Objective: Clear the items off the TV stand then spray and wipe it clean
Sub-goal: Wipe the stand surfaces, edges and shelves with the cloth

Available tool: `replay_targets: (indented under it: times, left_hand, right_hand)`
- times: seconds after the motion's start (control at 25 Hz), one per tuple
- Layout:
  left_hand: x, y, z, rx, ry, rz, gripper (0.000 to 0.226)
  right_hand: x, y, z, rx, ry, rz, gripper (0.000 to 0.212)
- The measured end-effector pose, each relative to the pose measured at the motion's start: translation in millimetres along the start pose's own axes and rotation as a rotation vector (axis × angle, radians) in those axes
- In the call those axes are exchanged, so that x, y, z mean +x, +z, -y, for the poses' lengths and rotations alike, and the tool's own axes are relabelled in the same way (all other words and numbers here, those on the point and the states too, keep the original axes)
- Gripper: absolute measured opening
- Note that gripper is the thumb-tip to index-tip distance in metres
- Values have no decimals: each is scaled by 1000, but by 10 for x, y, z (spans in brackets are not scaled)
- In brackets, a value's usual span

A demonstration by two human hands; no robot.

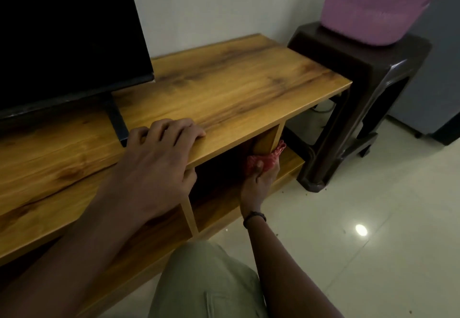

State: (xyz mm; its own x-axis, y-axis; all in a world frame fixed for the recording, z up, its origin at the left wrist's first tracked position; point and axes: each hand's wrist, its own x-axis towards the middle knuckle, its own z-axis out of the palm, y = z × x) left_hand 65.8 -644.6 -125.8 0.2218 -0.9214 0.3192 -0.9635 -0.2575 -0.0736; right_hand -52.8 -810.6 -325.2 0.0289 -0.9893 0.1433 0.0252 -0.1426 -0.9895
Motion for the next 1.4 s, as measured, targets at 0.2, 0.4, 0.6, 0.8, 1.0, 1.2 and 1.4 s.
replay_targets:
  times: [0.2, 0.4, 0.6, 0.8, 1.0, 1.2, 1.4]
  left_hand:
    - [2, -15, -3, -8, -10, 19, 66]
    - [-8, -103, -39, -59, -29, 56, 66]
    - [-7, -216, -57, -203, -67, 103, 61]
    - [-118, -302, -2, -603, -158, -71, 44]
    - [-332, -404, 1, -725, -232, -409, 36]
    - [-1218, -264, 151, -366, -93, -405, 30]
    - [-2059, -42, 474, -39, -125, -273, 50]
  right_hand:
    - [-201, -158, -508, -4, 271, 88, 48]
    - [-164, -130, 190, 94, 342, 54, 49]
    - [13, -161, 1248, 245, 192, 39, 46]
    - [-383, -268, 1868, 558, 180, -6, 36]
    - [-1458, 394, 1901, 358, 8, 181, 56]
    - [-1703, 629, 1469, 36, -269, 138, 63]
    - [-2021, 569, 622, -82, -52, 174, 51]
